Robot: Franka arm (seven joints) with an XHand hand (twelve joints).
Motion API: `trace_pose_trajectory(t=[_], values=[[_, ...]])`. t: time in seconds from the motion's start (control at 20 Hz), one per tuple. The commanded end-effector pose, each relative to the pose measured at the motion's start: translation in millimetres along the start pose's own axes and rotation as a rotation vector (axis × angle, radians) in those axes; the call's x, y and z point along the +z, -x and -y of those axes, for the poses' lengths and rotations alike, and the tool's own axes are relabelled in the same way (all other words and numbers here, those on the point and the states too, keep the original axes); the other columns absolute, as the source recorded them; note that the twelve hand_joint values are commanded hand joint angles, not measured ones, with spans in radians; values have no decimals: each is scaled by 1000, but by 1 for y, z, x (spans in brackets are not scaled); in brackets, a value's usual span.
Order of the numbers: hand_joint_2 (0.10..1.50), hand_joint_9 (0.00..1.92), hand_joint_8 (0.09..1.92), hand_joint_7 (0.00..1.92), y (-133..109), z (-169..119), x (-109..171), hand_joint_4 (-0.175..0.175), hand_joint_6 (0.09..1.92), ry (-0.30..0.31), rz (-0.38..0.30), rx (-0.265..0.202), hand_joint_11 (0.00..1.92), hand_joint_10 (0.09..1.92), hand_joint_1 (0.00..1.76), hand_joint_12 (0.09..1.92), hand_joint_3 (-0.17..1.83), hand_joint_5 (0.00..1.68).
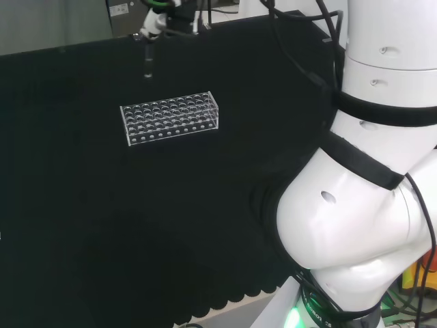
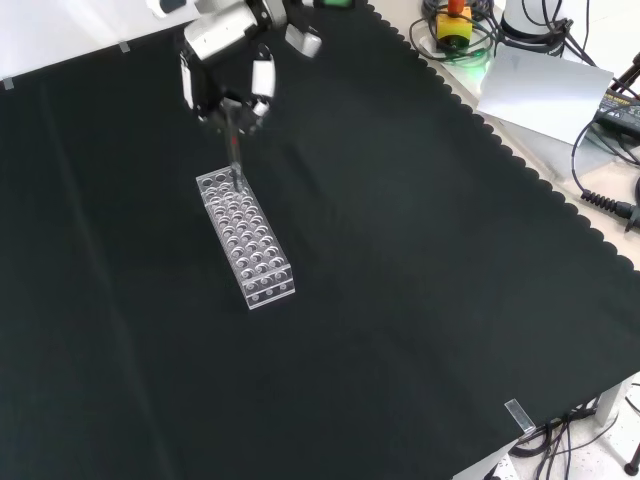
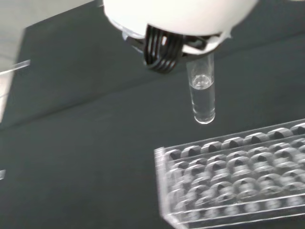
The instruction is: Shake the test tube.
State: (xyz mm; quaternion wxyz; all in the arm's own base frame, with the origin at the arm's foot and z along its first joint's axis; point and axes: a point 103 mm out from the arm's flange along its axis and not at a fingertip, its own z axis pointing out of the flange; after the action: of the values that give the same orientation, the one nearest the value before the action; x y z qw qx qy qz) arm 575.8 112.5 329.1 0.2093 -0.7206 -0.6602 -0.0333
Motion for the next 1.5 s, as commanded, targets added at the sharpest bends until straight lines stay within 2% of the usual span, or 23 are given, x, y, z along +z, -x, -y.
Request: trace_pose_trajectory(t=[0.05, 0.25, 0.5, 0.7, 0.95, 1.05, 1.2, 1.4, 1.5], values=[[605, 1531, 710, 1308, -9, 4, 4, -175, 704, -13, -15, -28, 1162, 746, 1320, 930, 753, 1253], [605, 1531, 710, 1308, 24, 8, -4, -175, 704, 2, 17, 20, 1162, 746, 1320, 929, 753, 1253], [605, 1531, 710, 1308, 94, 20, -22, -175, 705, 31, 50, 144, 1163, 746, 1319, 929, 753, 1253], [605, 1531, 710, 1308, 142, 29, -39, -175, 705, 55, 103, 223, 1163, 746, 1319, 929, 753, 1253], [604, 1531, 710, 1308, 177, 35, -59, -175, 705, 84, 134, 293, 1163, 746, 1319, 928, 753, 1253], [604, 1531, 710, 1308, 183, 35, -61, -175, 705, 85, 126, 311, 1163, 746, 1319, 928, 753, 1253], [604, 1531, 710, 1308, 176, 33, -56, -175, 705, 74, 125, 301, 1163, 746, 1319, 928, 754, 1253], [604, 1531, 711, 1308, 144, 23, -41, -175, 705, 51, 112, 245, 1163, 746, 1319, 928, 754, 1253], [604, 1531, 711, 1308, 118, 16, -31, -175, 705, 34, 108, 195, 1163, 746, 1319, 927, 754, 1253]])
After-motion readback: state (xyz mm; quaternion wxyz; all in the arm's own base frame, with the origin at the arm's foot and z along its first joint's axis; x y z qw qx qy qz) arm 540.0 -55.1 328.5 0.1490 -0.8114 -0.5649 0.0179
